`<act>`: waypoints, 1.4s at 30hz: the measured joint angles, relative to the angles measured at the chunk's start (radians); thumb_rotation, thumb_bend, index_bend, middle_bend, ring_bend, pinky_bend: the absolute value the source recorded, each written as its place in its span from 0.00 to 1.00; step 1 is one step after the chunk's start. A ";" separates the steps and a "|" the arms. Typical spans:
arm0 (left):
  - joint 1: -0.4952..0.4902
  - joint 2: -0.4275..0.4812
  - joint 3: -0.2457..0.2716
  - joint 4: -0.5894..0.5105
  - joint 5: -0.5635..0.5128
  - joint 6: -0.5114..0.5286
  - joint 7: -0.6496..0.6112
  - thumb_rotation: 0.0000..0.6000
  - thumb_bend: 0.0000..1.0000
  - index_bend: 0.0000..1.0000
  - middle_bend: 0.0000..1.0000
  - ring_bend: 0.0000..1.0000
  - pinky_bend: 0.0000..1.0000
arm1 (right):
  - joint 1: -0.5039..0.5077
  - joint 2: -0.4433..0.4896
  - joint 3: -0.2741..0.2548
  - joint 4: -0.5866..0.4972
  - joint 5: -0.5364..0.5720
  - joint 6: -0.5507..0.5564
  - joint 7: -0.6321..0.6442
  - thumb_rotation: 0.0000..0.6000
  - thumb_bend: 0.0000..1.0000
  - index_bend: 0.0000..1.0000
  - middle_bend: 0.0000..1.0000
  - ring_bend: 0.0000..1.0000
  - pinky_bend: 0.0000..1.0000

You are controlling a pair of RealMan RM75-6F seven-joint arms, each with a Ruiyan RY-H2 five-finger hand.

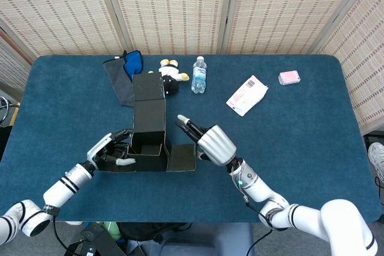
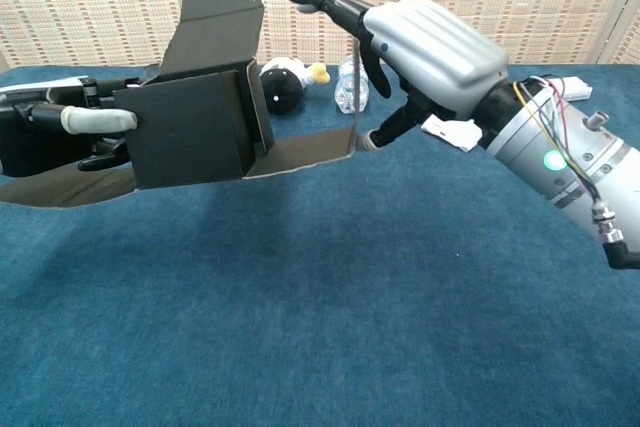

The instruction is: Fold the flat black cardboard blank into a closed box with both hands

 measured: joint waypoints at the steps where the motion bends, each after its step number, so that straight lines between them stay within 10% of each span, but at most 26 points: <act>1: -0.002 0.003 0.000 0.000 0.001 0.000 -0.005 1.00 0.10 0.27 0.31 0.66 0.85 | 0.002 -0.004 0.002 0.002 -0.002 0.004 0.006 1.00 0.00 0.00 0.08 0.71 1.00; 42: -0.010 -0.146 0.018 0.125 -0.008 -0.017 0.281 1.00 0.10 0.27 0.31 0.66 0.85 | 0.130 -0.147 -0.004 0.220 -0.045 -0.083 0.064 1.00 0.00 0.00 0.09 0.70 1.00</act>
